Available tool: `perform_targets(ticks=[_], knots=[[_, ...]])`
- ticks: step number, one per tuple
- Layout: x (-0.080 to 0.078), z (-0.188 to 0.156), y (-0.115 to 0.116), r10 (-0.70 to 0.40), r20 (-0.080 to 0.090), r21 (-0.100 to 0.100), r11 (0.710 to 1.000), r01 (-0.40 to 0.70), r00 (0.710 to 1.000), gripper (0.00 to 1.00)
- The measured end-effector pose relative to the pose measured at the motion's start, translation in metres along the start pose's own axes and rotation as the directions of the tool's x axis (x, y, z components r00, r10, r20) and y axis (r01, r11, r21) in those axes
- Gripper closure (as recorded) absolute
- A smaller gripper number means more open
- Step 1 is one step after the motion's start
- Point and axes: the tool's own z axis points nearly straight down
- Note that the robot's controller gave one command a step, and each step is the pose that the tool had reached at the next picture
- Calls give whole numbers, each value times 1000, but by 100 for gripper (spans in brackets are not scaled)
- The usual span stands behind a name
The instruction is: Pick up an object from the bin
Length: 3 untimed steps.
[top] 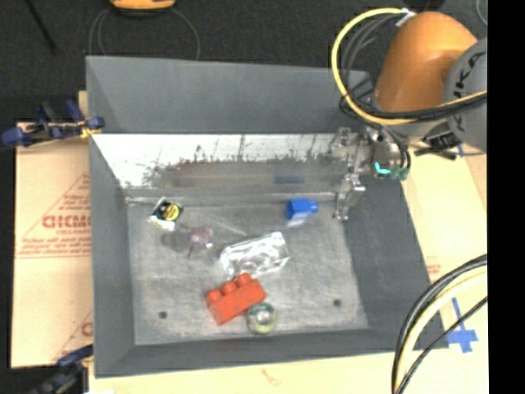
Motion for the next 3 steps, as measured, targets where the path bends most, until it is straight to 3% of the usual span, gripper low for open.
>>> perform_targets(ticks=[1, 2, 3], knots=[[1, 133, 28, -238, 14, 5, 971, 238, 971, 0], [0, 130, 28, -239, 17, 6, 971, 239, 971, 100], [1, 132, 28, -240, 13, 6, 971, 240, 971, 0]])
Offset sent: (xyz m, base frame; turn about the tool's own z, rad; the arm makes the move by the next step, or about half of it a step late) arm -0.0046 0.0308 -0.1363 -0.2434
